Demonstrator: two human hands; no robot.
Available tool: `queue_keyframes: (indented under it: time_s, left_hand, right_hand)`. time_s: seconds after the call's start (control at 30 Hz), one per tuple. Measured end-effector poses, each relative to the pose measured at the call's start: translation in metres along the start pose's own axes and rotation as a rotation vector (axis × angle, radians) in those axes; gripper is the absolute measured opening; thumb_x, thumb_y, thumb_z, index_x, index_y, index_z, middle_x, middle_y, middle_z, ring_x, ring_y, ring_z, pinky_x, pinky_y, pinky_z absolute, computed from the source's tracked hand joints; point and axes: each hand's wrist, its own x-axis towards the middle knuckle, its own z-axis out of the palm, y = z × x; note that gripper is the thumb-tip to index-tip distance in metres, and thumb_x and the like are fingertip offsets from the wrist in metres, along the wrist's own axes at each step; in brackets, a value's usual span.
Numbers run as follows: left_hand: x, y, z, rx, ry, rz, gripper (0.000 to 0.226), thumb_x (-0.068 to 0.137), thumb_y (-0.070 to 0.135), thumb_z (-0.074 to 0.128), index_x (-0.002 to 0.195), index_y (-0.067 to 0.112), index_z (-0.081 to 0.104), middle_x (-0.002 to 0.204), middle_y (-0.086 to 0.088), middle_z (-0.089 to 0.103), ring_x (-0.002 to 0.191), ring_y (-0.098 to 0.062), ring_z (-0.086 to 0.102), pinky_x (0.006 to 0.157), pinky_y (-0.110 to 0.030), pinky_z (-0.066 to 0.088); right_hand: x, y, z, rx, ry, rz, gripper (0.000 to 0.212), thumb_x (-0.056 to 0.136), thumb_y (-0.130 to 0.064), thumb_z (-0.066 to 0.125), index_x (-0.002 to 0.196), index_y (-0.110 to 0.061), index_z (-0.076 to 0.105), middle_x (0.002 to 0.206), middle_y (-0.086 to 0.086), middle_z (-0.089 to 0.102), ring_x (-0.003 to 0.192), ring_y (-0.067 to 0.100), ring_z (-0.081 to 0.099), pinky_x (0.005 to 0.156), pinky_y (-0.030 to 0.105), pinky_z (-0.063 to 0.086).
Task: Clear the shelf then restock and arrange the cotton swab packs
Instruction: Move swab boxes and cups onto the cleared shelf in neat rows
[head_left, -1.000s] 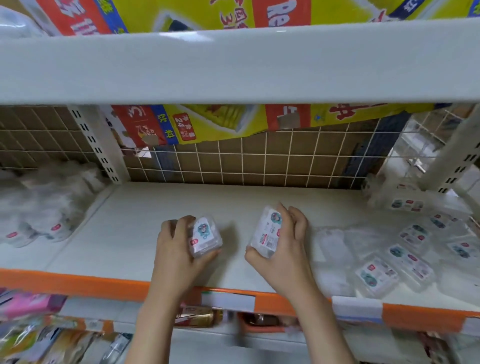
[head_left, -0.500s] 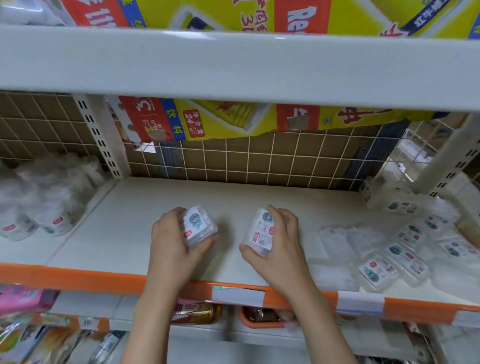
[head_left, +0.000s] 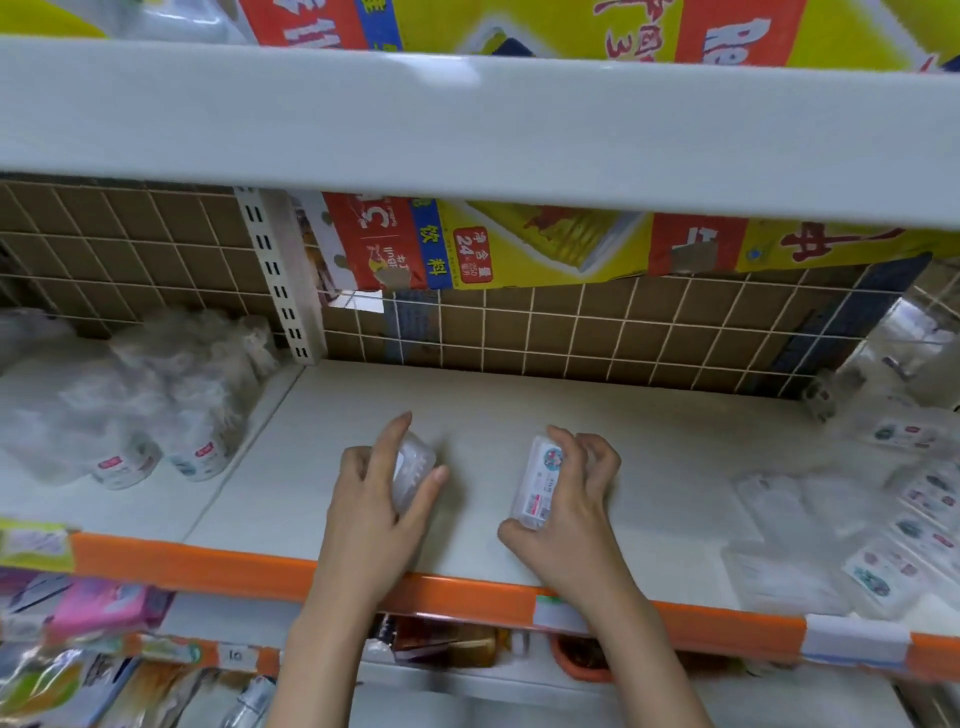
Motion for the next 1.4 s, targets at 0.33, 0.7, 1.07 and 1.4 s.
queue_keyframes:
  time_s: [0.33, 0.7, 1.07, 1.4]
  left_hand:
    - [0.034, -0.093, -0.108, -0.058, -0.001, 0.171, 0.096, 0.076, 0.020, 0.077, 0.143, 0.034, 0.010, 0.123, 0.006, 0.021, 0.114, 0.007, 0.023, 0.095, -0.001, 0.016]
    - [0.037, -0.133, -0.137, -0.058, 0.112, 0.216, 0.110, 0.054, -0.019, 0.073, 0.139, 0.021, 0.015, 0.127, -0.004, 0.022, 0.111, 0.001, 0.025, 0.097, 0.003, 0.015]
    - [0.042, -0.144, -0.187, 0.051, 0.191, 0.094, 0.118, 0.058, 0.021, 0.086, 0.146, 0.026, 0.008, 0.135, -0.018, 0.034, 0.118, -0.019, 0.036, 0.088, -0.030, 0.036]
    - [0.074, -0.249, -0.274, 0.083, 0.140, 0.058, 0.091, 0.059, 0.034, 0.085, 0.135, 0.021, 0.035, 0.121, -0.010, 0.040, 0.111, -0.026, 0.045, 0.094, -0.023, 0.034]
  right_hand:
    - [0.000, -0.106, 0.120, 0.054, 0.056, -0.019, 0.079, 0.066, -0.039, 0.082, 0.118, -0.046, 0.022, 0.124, -0.016, 0.004, 0.118, 0.012, 0.030, 0.099, 0.017, 0.030]
    - [0.000, -0.136, 0.152, -0.030, 0.042, -0.053, 0.077, 0.072, -0.022, 0.074, 0.128, -0.034, 0.023, 0.120, -0.022, 0.009, 0.119, 0.012, 0.033, 0.092, -0.002, 0.019]
    - [0.015, -0.162, 0.182, 0.113, 0.003, -0.163, 0.091, 0.073, -0.013, 0.067, 0.139, -0.042, 0.011, 0.140, -0.026, 0.013, 0.134, -0.002, 0.020, 0.110, 0.017, 0.024]
    - [0.033, -0.247, 0.278, 0.055, 0.076, -0.196, 0.088, 0.070, -0.025, 0.061, 0.140, -0.044, 0.011, 0.134, -0.012, 0.033, 0.124, 0.008, 0.037, 0.105, 0.023, 0.029]
